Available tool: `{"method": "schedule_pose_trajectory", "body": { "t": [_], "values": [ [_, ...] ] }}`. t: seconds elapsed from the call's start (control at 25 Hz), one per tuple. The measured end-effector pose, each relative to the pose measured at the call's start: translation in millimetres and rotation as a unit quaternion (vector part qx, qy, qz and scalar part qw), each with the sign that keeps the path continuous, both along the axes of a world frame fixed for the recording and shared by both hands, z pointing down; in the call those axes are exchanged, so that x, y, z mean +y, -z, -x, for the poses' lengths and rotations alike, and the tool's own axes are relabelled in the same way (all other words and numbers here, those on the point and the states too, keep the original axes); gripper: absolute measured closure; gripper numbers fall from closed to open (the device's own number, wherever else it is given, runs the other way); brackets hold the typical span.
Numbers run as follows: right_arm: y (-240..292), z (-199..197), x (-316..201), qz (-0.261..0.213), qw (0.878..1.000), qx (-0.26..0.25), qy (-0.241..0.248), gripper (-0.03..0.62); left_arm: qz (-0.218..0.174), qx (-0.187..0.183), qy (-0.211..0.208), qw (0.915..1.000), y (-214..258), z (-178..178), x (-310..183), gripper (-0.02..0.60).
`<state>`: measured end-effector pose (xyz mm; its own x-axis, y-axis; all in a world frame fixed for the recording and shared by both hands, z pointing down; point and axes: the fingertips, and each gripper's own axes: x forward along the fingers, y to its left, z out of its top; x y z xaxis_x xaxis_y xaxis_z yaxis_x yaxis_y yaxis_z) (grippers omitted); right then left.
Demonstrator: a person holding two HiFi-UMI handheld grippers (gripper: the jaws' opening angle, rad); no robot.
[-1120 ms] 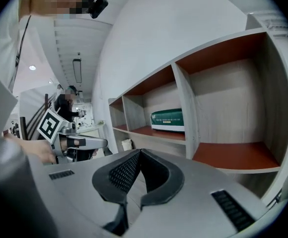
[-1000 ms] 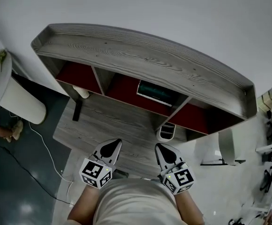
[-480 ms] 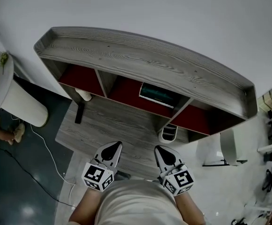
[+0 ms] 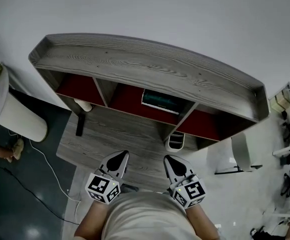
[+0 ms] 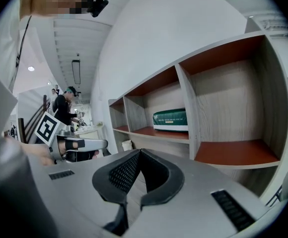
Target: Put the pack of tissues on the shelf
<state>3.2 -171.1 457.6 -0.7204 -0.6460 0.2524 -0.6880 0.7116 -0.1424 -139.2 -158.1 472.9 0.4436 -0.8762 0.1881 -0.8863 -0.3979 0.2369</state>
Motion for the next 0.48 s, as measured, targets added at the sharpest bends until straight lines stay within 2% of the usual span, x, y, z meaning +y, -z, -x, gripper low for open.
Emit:
{"method": "schedule_pose_trajectory", "body": {
  "t": [0.24, 0.48],
  "values": [
    [-2, -8, 0, -0.002, 1.0, 0.007, -0.007, 0.566, 0.003, -0.023, -0.027, 0.9994, -3, -14, -1, 0.568],
    [-3, -11, 0, -0.001, 1.0, 0.011, -0.012, 0.566, 0.007, -0.002, -0.038, 0.9993, -2, -19, -3, 0.568]
  ]
}}
